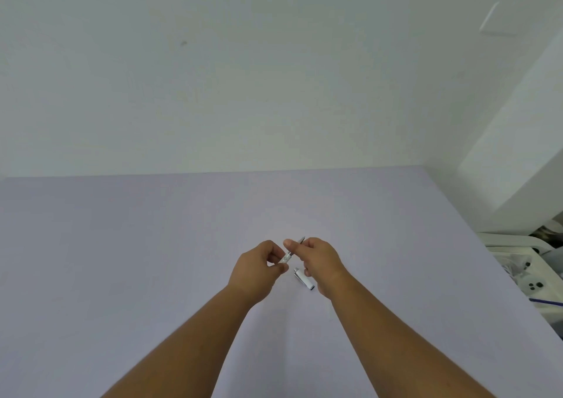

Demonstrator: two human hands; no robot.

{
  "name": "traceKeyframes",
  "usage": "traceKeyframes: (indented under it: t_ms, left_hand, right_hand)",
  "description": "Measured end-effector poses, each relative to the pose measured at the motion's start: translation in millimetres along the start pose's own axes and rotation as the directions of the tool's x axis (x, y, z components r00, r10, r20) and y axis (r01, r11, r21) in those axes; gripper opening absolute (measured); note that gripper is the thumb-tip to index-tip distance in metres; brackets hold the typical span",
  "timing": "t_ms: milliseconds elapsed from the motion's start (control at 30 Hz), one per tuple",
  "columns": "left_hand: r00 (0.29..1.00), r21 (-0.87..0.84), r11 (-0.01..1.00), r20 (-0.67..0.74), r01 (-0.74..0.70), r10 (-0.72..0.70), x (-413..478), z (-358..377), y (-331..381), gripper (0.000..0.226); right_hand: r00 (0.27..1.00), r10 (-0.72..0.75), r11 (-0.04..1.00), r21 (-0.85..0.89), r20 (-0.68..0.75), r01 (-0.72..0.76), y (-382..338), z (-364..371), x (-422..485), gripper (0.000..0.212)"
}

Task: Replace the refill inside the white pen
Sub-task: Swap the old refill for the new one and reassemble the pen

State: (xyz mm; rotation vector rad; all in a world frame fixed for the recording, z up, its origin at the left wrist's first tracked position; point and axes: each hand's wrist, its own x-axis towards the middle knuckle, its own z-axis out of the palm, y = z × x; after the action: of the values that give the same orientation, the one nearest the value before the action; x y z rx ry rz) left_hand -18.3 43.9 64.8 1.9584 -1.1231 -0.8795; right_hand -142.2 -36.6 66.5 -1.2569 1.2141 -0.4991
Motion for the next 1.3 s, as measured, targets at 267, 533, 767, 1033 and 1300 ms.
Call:
traceKeyframes:
  t_ms: [267,533,767,1033,1300]
  left_hand:
    - [1.000,0.009,1.000,-0.006,0.001,-0.001,-1.1,-0.8,2.7,0.012]
    - [1.000,0.025,1.000,-0.001,-0.001,0.001,-4.1,-1.4,6.1,0.013]
    - [1.000,0.019,1.000,-0.013,0.018,-0.018,-6.8,-1.5,5.2,0.010]
    - [1.000,0.024,1.000,-0.020,0.014,-0.014,-10.2,-0.1,7.3,0.013]
    - [1.000,0.027,1.000,-0.024,0.016,-0.015,-11.6,4.4,9.1,0.010]
  right_hand:
    - [0.998,0.012,0.998,0.064,0.055,-0.015,2.9,-3.6,-2.4,0.028]
    - [0.997,-0.007,0.990,0.139,0.083,-0.005,2.7,-3.1,-6.1,0.020]
    - [0.995,-0.030,0.977,0.211,0.099,0.008,4.0,-2.4,-8.0,0.008]
    - [0.995,0.006,0.974,0.224,0.101,-0.028,6.4,-0.3,-6.7,0.015]
    - [0.998,0.043,0.988,0.149,0.047,-0.050,7.2,-2.2,-7.8,0.033]
